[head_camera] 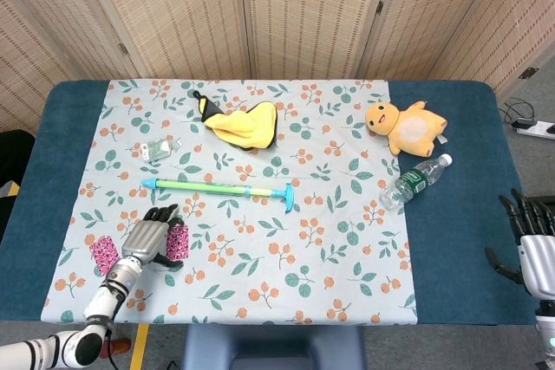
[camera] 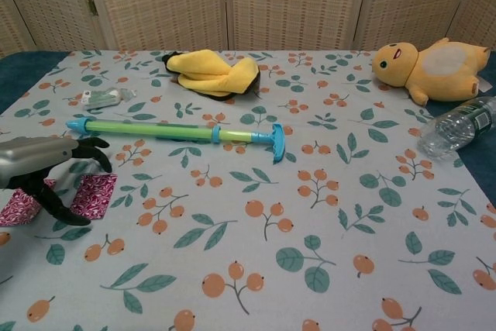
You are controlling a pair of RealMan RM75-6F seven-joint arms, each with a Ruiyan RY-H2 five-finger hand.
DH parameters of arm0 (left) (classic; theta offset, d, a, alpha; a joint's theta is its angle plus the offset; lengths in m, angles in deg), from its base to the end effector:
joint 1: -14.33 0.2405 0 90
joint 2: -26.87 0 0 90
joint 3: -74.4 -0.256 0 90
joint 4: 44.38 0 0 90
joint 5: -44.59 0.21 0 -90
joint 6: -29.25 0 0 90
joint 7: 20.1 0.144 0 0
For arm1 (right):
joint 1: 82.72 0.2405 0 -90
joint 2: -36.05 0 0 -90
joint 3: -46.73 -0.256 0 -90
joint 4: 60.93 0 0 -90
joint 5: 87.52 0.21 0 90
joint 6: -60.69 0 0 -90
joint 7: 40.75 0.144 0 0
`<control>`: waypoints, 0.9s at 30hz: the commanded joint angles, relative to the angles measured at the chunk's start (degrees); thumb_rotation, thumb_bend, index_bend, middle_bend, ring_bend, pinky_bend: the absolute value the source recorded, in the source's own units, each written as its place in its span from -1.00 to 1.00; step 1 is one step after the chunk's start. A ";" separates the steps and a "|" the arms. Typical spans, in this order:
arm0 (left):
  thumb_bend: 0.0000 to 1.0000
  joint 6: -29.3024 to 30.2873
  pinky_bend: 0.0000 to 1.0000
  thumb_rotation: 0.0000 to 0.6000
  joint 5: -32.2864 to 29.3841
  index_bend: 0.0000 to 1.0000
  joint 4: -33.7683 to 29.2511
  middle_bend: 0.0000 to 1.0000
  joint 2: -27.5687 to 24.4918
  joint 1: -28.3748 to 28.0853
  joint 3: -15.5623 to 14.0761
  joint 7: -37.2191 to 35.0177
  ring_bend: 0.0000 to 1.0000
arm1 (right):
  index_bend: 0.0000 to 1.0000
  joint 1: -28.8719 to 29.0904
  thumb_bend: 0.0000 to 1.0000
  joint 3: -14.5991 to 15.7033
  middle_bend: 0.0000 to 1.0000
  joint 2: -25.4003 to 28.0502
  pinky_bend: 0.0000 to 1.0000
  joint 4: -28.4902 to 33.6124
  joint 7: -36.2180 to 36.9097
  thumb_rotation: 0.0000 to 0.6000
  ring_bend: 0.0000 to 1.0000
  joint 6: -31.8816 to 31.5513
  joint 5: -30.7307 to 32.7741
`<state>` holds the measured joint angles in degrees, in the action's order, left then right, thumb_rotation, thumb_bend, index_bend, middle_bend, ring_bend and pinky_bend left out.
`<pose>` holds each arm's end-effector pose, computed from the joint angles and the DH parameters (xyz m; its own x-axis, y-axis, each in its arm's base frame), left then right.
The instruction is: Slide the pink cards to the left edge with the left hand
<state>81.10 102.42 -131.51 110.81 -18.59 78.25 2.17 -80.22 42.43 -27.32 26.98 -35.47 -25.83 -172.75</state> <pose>-0.2393 0.2925 -0.0114 0.4577 0.4606 0.7605 0.8882 -0.1975 -0.4149 -0.3321 -0.1738 0.1793 0.3919 0.0394 0.9191 -0.9197 0.0439 0.3903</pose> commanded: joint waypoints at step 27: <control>-0.73 4.06 -1.00 0.74 -1.96 -0.37 0.08 -1.00 0.21 1.13 -0.67 -0.18 -1.00 | -1.00 -0.03 -0.34 -0.14 -1.00 0.01 -1.00 -0.56 0.45 1.00 -1.00 0.20 0.15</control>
<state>84.72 100.25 -130.94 111.50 -17.79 77.51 2.37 -80.25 42.28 -27.31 26.42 -35.02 -25.63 -172.59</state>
